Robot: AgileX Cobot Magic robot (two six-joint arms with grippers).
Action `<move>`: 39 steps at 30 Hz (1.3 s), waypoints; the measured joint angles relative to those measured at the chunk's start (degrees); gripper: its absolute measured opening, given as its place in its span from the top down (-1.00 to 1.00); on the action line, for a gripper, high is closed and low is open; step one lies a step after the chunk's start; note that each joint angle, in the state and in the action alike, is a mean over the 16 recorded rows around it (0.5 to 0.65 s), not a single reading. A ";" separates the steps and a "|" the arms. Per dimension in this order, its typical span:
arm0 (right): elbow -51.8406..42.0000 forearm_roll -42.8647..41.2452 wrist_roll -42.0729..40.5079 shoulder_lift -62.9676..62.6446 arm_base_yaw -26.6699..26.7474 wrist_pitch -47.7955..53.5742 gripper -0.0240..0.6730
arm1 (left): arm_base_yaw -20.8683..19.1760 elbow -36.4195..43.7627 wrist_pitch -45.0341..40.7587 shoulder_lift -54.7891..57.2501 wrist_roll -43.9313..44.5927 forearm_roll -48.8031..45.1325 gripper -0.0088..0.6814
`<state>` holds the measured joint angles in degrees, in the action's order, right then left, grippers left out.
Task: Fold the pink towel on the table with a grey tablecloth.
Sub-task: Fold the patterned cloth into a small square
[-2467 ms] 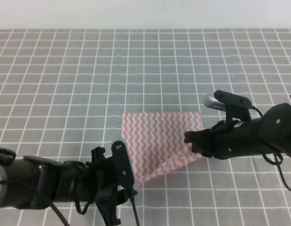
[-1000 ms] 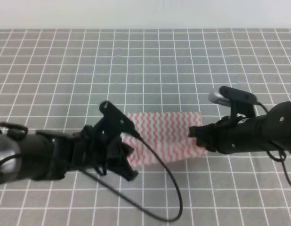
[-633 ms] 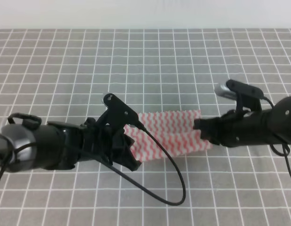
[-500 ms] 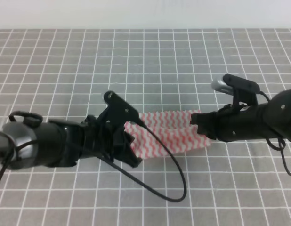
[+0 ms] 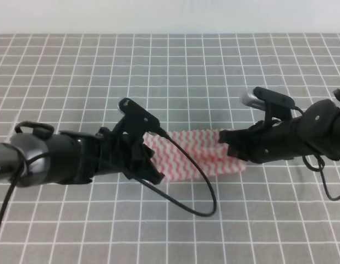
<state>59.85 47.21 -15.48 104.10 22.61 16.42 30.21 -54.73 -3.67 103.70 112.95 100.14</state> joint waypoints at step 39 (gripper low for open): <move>8.07 -0.35 -0.24 5.26 -2.90 4.83 0.97 | -3.31 -5.57 -3.98 4.72 -1.93 0.11 0.98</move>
<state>67.92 46.86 -15.72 109.36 19.71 21.25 26.90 -60.30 -7.65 108.43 111.02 100.25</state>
